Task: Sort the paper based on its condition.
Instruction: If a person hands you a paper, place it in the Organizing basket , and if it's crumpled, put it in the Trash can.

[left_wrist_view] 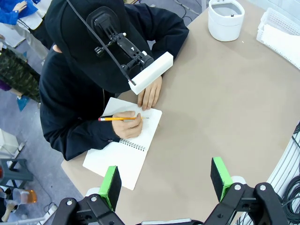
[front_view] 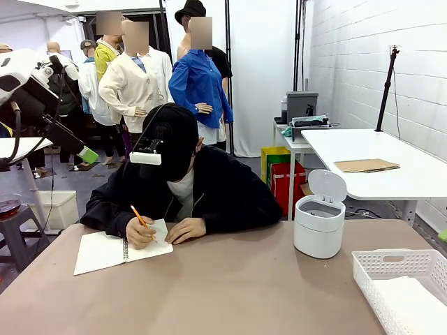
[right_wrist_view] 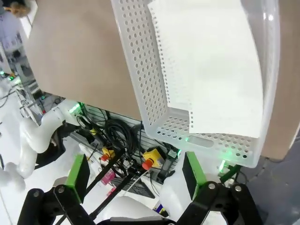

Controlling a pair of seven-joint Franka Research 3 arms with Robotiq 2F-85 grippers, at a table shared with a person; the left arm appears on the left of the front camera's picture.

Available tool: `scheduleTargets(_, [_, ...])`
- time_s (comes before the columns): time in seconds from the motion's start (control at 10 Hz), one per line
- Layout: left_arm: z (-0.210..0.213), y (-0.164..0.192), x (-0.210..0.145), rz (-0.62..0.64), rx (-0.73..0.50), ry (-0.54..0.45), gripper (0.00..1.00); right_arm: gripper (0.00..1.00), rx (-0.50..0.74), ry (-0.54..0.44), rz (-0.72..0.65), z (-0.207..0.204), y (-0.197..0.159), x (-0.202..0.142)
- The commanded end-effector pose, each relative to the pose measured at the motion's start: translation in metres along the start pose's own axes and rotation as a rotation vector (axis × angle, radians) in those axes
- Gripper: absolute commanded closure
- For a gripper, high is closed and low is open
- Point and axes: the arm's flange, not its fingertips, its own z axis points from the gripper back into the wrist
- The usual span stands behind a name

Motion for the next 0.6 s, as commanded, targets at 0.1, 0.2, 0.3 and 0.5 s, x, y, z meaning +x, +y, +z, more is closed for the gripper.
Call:
scheduleTargets(0.1, [0.0003,-0.0006,-0.0011,0.001,0.006,0.009,0.0,0.0,-0.013,0.004,-0.035,0.0065,-0.003,-0.0034])
scheduleTargets(0.2, [0.0003,-0.0006,-0.0011,0.001,0.006,0.009,0.0,0.0,-0.013,0.004,-0.035,0.0065,-0.003,-0.0034])
scheduleTargets(0.3, [0.0003,-0.0006,-0.0011,0.001,0.006,0.009,0.0,0.0,-0.013,0.004,-0.035,0.0065,-0.003,-0.0034])
scheduleTargets(0.5, [0.0003,-0.0006,-0.0011,0.001,0.006,0.009,0.0,0.0,-0.013,0.004,-0.035,0.0065,-0.003,-0.0034])
